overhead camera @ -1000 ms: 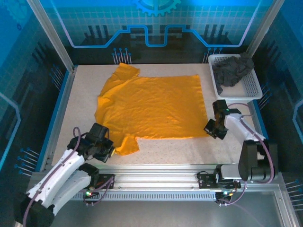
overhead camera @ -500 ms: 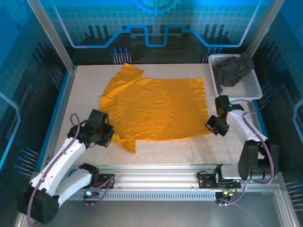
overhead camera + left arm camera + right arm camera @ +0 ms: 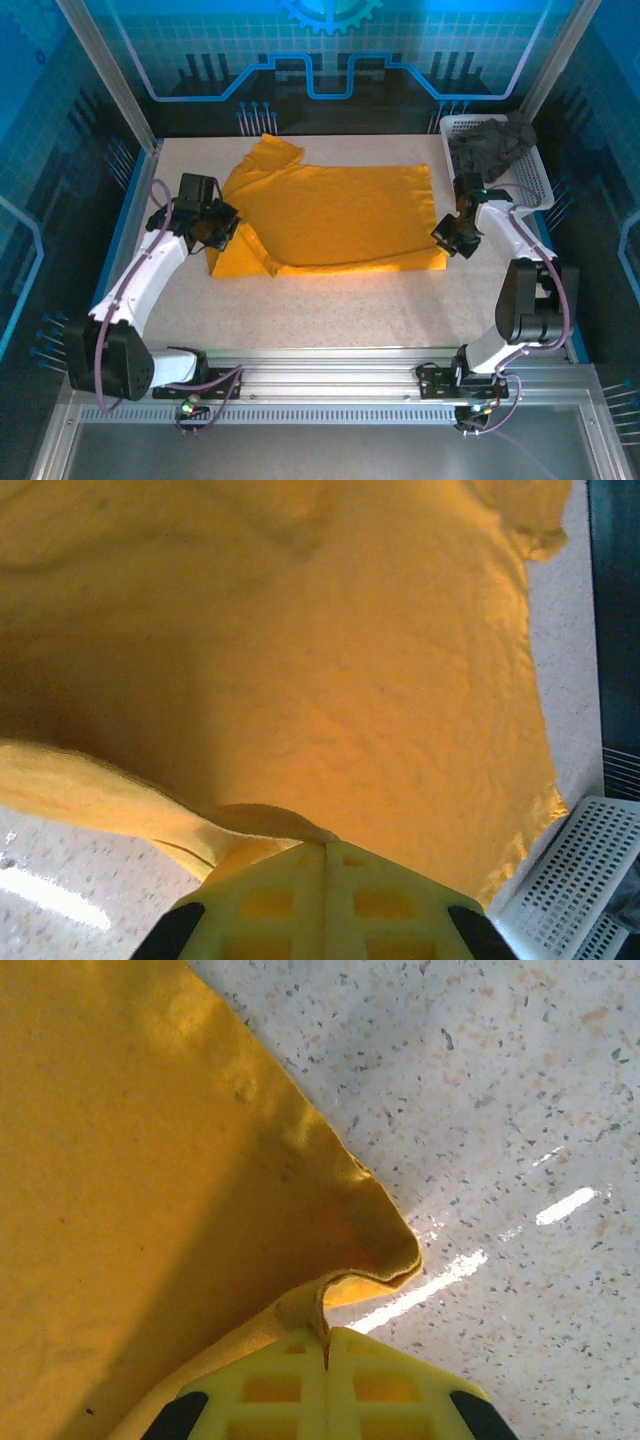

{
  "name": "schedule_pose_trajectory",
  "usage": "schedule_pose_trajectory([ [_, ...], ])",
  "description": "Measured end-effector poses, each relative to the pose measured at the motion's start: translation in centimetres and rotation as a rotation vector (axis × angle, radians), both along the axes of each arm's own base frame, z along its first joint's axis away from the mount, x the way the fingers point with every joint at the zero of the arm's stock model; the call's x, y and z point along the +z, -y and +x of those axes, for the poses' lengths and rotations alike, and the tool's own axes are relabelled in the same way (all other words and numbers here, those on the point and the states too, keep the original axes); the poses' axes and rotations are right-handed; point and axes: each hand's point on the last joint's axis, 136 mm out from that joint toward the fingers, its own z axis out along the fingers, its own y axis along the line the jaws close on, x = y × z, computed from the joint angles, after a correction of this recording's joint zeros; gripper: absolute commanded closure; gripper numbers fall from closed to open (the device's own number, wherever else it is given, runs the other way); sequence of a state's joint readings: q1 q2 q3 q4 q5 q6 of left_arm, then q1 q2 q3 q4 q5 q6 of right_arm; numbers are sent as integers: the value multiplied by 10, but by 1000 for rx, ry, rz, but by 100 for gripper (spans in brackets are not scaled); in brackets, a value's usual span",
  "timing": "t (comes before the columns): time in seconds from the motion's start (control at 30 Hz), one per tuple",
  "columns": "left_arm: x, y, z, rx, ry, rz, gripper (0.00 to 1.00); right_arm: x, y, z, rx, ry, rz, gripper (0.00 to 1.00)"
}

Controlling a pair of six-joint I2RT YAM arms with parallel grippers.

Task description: Fold and stack the t-shirts

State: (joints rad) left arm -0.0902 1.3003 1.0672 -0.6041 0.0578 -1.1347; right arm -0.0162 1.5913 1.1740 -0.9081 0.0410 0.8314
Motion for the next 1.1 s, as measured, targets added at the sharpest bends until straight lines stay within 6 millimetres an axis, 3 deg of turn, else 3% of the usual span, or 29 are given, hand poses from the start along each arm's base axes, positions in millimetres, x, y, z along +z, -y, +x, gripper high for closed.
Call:
schedule_pose_trajectory([
  [0.33, 13, -11, 53, -83, 63, 52, 100, -6, 1, 21, -24, -13, 3, 100],
  [0.73, -4, -12, 83, -171, 38, 106, 100, -13, 1, 44, -25, -20, 4, 100],
  [1.1, 0, -12, 114, -227, 66, 151, 100, -19, 1, 62, -21, -29, 2, 100],
])
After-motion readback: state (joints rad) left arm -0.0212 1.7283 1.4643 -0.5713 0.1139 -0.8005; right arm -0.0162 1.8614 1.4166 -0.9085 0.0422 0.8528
